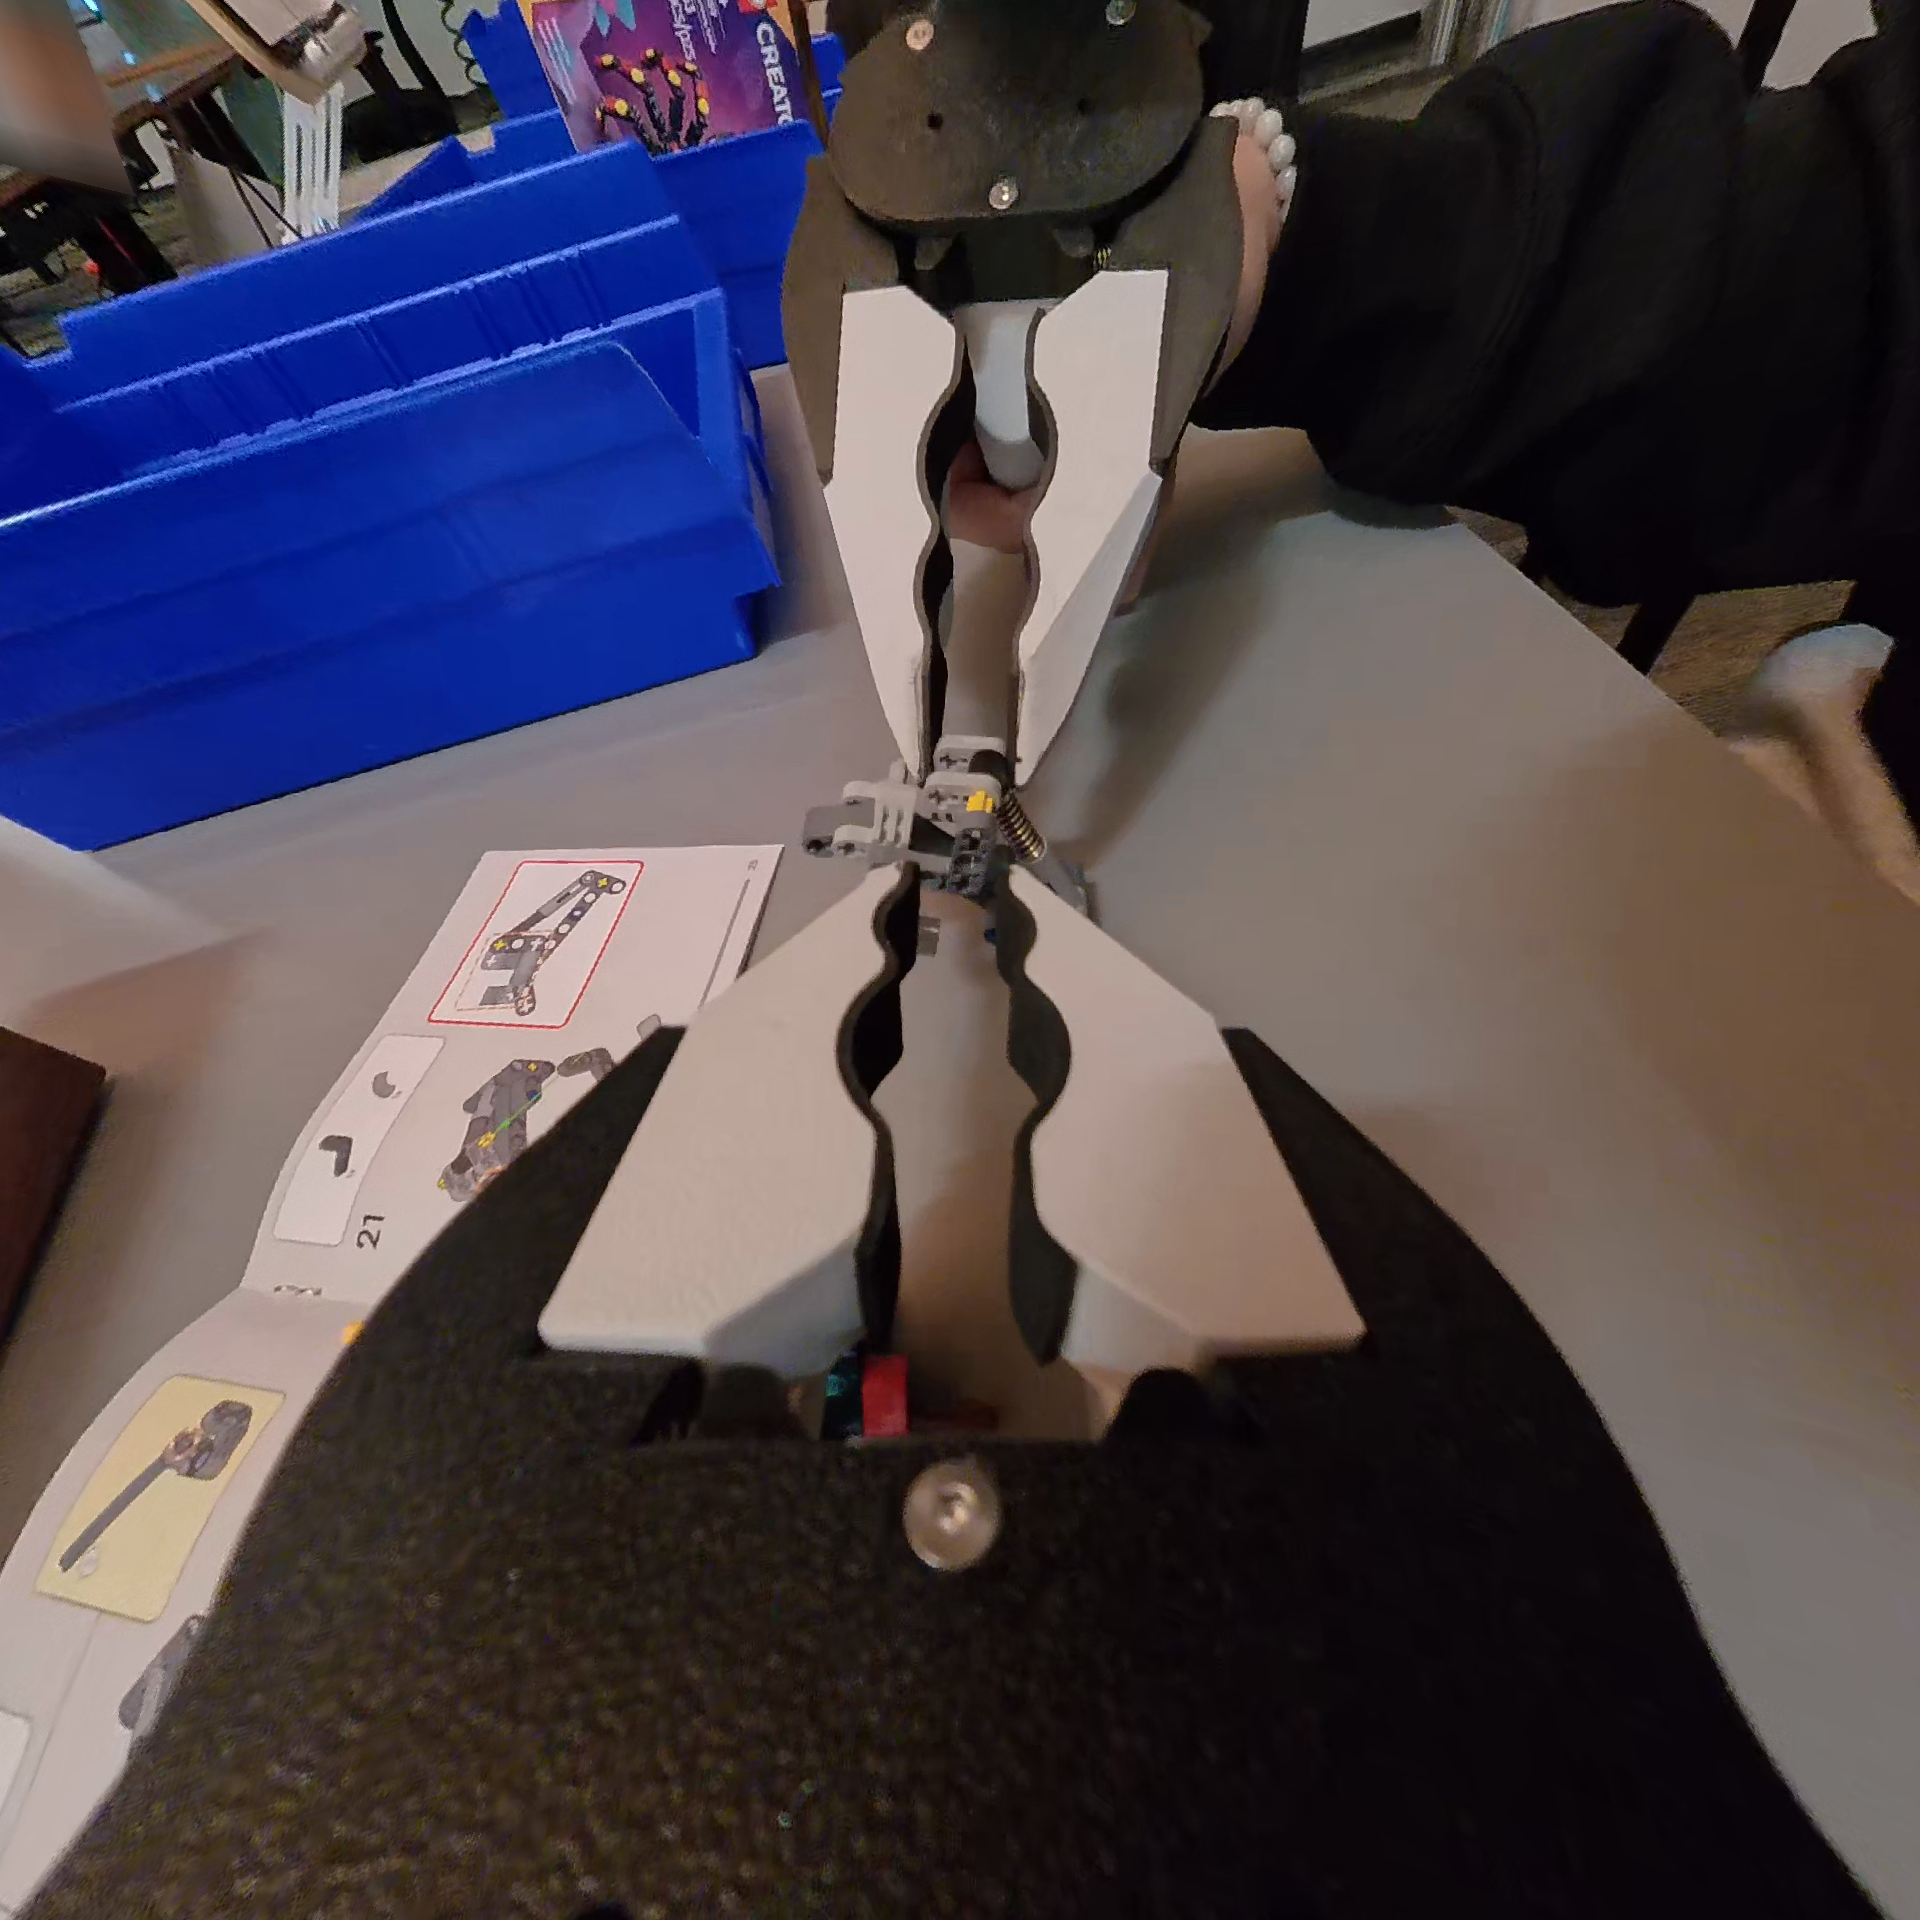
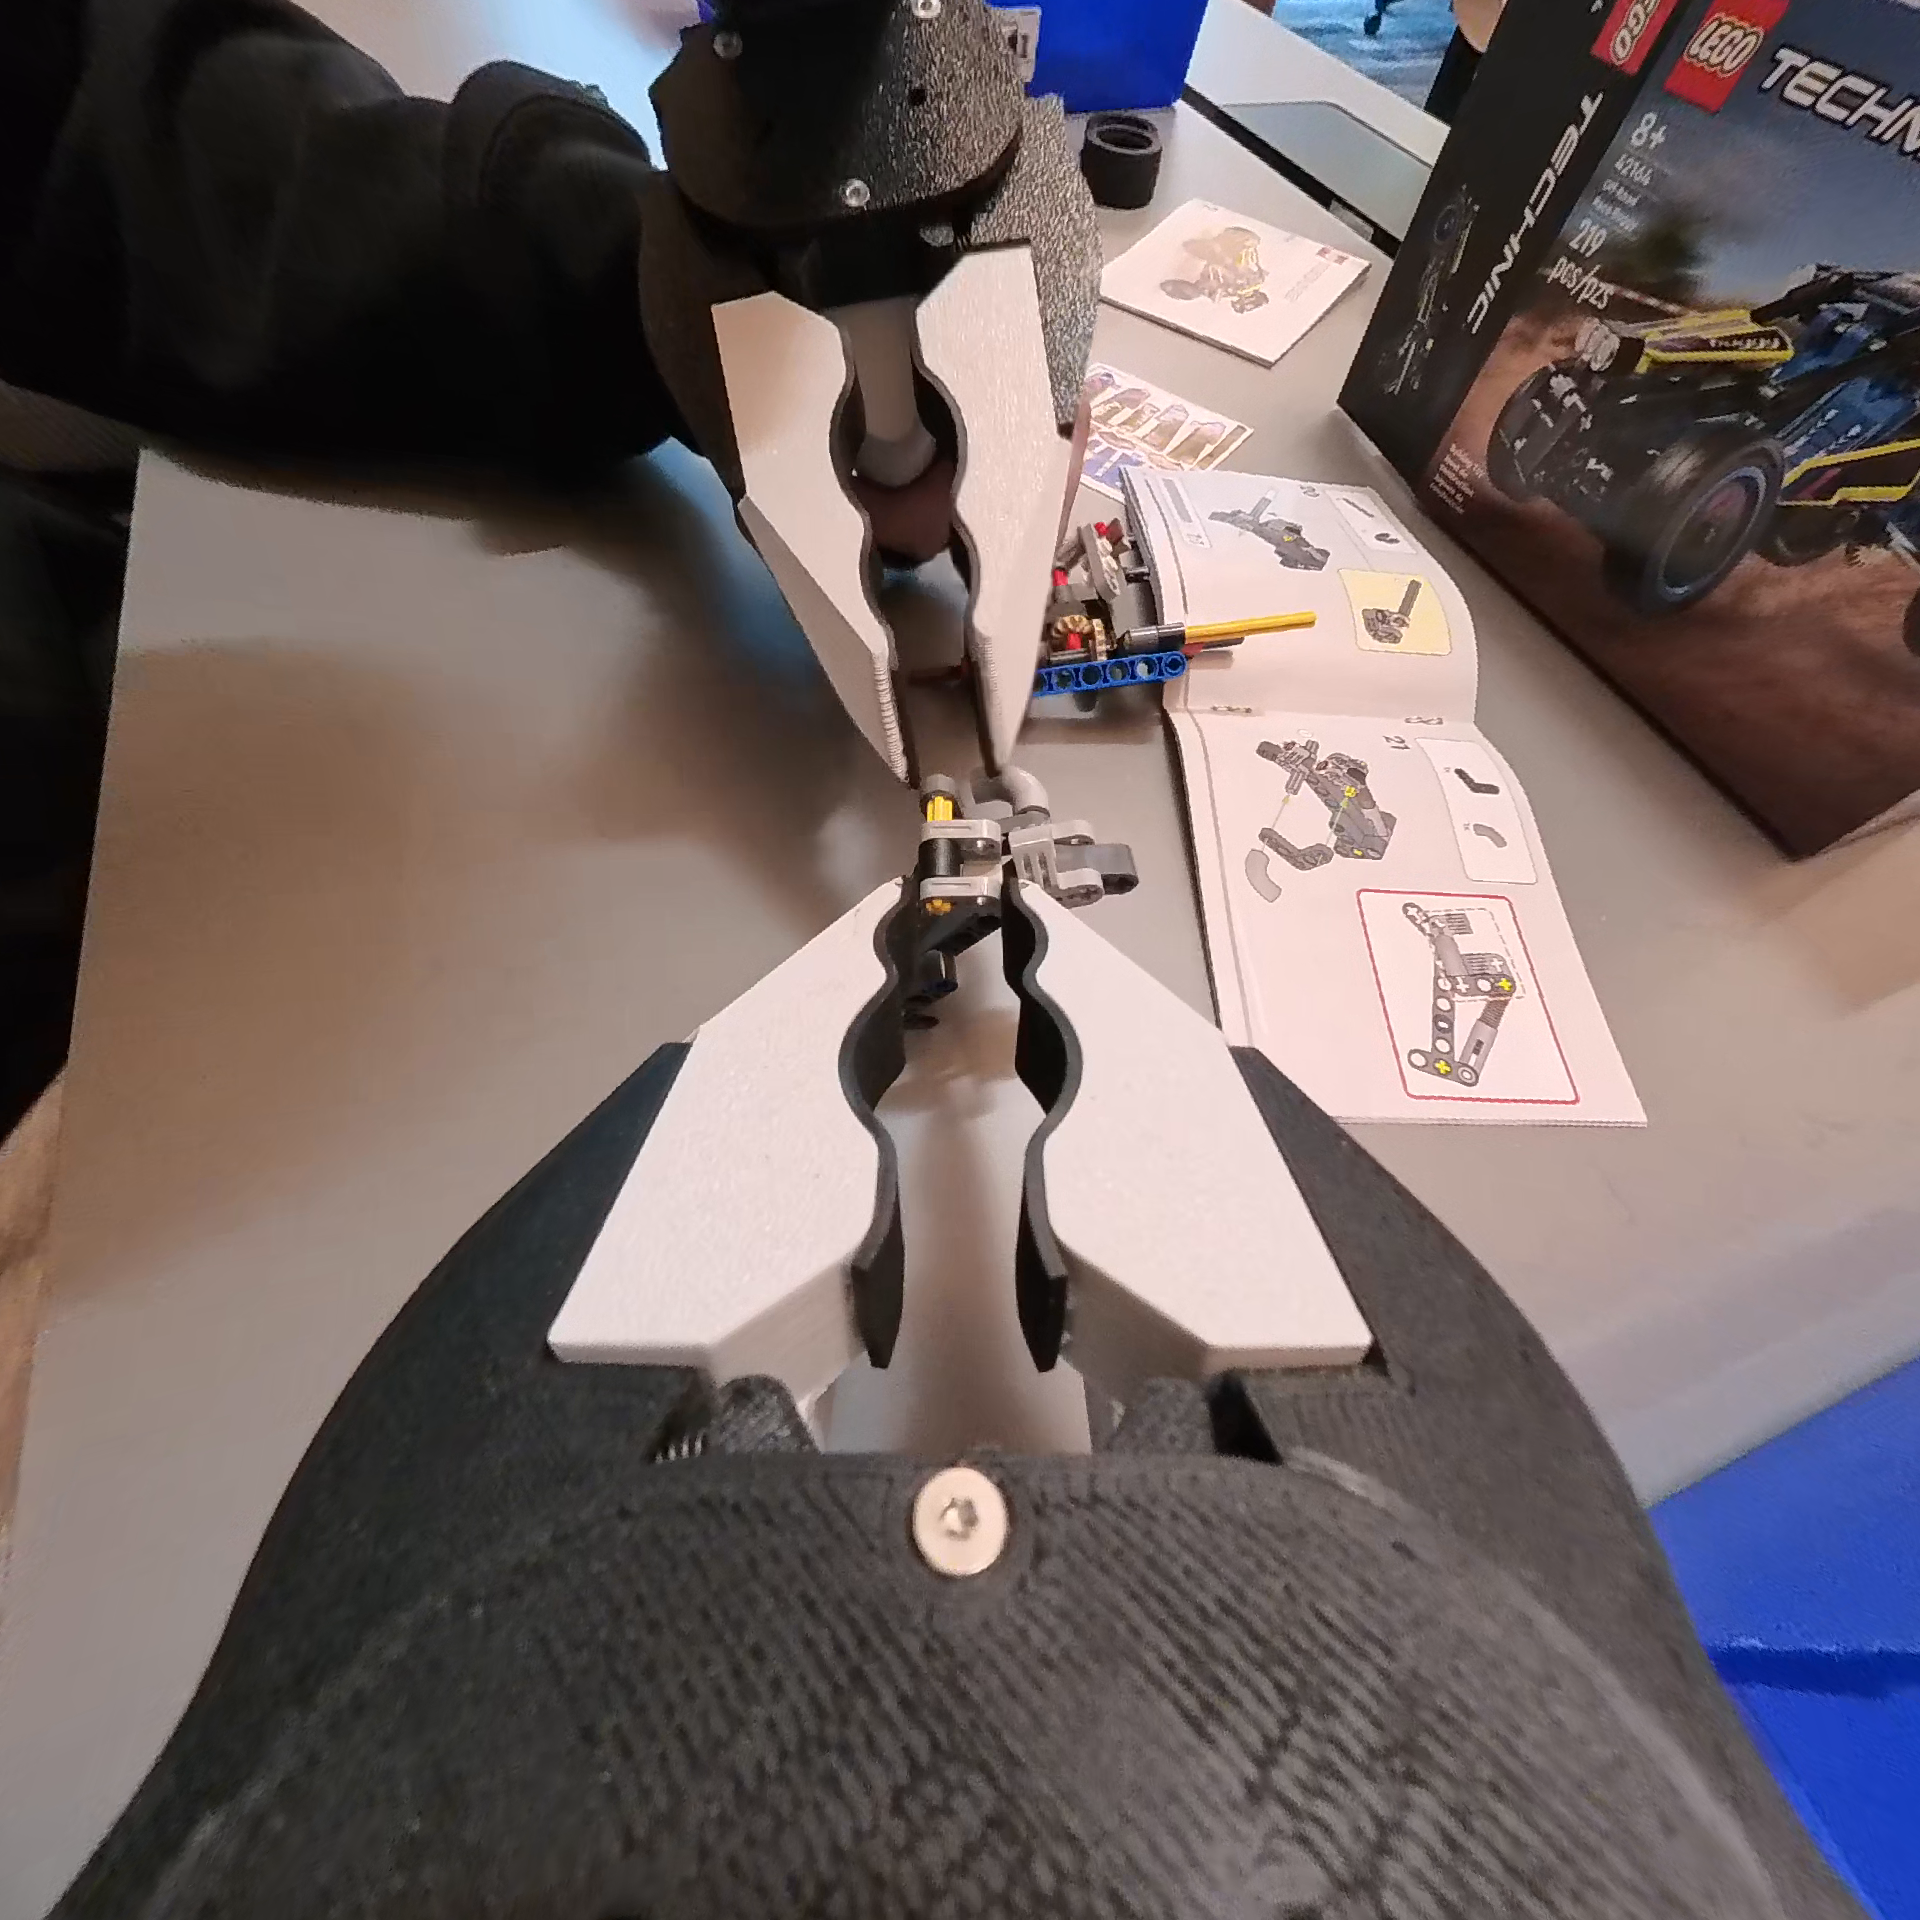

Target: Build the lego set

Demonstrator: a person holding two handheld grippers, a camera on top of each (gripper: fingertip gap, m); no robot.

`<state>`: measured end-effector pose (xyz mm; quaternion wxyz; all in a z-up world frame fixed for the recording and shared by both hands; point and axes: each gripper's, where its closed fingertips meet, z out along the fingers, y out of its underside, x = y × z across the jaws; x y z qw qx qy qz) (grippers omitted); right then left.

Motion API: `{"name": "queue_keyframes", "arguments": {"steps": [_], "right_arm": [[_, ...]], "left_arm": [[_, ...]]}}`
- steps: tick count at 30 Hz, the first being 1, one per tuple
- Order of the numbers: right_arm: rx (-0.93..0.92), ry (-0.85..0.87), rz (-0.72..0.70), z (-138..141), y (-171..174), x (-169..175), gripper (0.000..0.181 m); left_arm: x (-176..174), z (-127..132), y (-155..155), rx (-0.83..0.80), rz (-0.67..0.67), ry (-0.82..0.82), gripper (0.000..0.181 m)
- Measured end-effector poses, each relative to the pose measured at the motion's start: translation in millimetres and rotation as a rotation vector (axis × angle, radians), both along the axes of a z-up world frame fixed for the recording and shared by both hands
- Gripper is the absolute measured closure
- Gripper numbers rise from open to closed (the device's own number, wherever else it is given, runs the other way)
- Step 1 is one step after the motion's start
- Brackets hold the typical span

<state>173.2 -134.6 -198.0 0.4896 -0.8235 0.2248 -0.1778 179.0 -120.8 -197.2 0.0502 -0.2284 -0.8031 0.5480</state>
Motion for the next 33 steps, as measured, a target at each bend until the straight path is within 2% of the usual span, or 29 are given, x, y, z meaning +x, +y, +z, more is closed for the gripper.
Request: {"name": "queue_keyframes", "arguments": {"steps": [9,15,33], "right_arm": [[-0.008,-0.006,0.006,0.0,0.9,-0.8,0.168],[-0.005,-0.006,0.004,0.0,-0.1,-0.8,0.168],[-0.008,-0.006,0.000,0.1,0.1,-0.2,0.168]], "left_arm": [[-2.9,-2.7,-0.1,-0.002,-0.012,-0.039,0.174],[7.1,2.5,0.7,-0.022,0.025,-0.027,0.172],[-1.6,0.8,-0.1,-0.033,-0.012,0.003,0.172]]}}
